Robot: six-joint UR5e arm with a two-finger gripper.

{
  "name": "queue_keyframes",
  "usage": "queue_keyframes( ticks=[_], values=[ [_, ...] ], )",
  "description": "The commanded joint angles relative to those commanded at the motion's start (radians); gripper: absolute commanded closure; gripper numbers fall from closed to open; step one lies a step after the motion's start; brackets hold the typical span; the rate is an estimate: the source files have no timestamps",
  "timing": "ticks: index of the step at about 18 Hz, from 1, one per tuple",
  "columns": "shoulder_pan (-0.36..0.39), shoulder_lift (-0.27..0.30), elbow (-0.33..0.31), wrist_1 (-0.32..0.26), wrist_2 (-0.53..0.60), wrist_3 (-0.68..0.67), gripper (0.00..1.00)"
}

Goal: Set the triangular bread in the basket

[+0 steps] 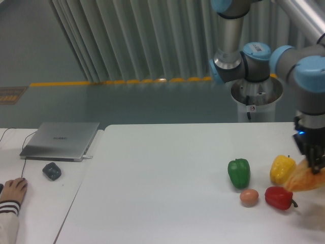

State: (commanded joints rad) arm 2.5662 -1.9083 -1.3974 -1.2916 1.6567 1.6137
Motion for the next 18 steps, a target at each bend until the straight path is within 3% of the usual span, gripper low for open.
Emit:
queue_keyframes(
  ticks=[4, 7, 10, 12, 14, 15, 17, 18],
  values=[
    [0.063, -0.006, -0.012, 0.029, -0.011, 0.003, 0.84],
    [0.089, -0.029, -0.014, 0.115, -0.009, -0.006, 0.84],
    [0.127, -0.052, -0.015, 0.155, -0.008, -0.012, 0.84],
    [0.141, -0.069, -0.014, 0.195, -0.011, -0.011, 0.75],
    [0.143, -0.089, -0.014, 0.228, -0.008, -0.012, 0.73],
    [0.147, -0.094, -0.014, 0.232, -0.008, -0.011, 0.68],
    [0.161, -0.098, -0.014, 0.238, -0.008, -0.006, 0.45],
    [0.163, -0.101, -0.012, 0.239, -0.008, -0.005, 0.24]
  ],
)
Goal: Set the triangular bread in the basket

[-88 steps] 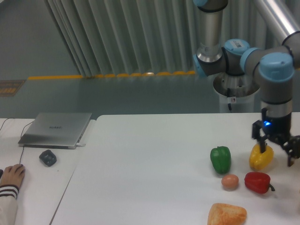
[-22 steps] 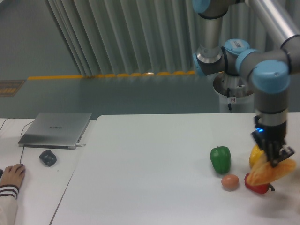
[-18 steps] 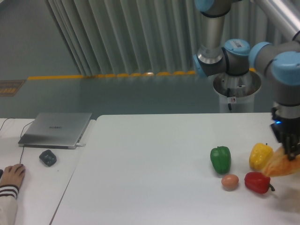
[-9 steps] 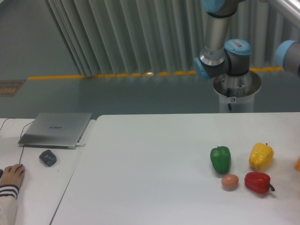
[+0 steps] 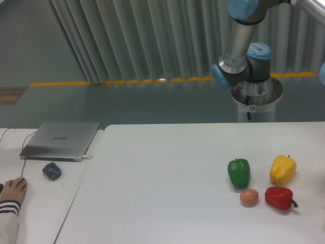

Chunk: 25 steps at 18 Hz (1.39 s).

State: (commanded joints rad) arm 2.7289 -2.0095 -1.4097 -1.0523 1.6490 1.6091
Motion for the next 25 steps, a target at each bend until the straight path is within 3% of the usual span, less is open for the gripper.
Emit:
queue_keyframes(
  ticks=[1, 8, 12, 17, 20, 25],
  values=[
    [0.000, -0.002, 0.005, 0.000, 0.000, -0.008, 0.00],
    [-0.037, 0.021, 0.000, -0.012, 0.006, -0.005, 0.00],
    [-0.100, 0.057, 0.000, -0.130, 0.026, -0.044, 0.00],
    [-0.178, 0.106, -0.034, -0.233, 0.025, -0.095, 0.00],
    [-0.213, 0.138, -0.081, -0.258, 0.017, -0.095, 0.00],
    [-0.236, 0.149, -0.087, -0.308, 0.023, -0.112, 0.00]
  ],
)
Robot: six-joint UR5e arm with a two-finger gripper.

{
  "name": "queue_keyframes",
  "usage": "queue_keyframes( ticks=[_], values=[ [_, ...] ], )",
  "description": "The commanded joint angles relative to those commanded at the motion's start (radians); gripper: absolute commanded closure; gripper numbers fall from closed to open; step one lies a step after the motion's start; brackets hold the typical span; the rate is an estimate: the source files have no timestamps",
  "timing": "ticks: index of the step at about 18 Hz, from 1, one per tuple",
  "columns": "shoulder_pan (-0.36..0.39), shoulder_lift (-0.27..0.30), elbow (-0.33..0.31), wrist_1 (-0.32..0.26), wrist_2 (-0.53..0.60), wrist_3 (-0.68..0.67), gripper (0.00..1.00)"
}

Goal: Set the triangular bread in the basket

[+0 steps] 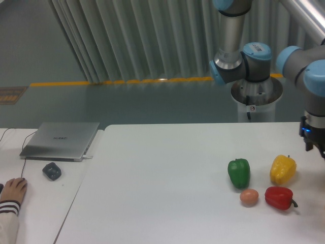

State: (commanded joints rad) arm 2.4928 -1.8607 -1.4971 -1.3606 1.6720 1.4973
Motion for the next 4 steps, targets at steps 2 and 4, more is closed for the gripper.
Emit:
queue_keyframes(
  ticks=[2, 4],
  values=[
    [-0.006, 0.006, -0.003, 0.000, 0.002, -0.014, 0.00],
    [-0.008, 0.006, -0.003, 0.000, 0.000, -0.015, 0.00]
  ],
)
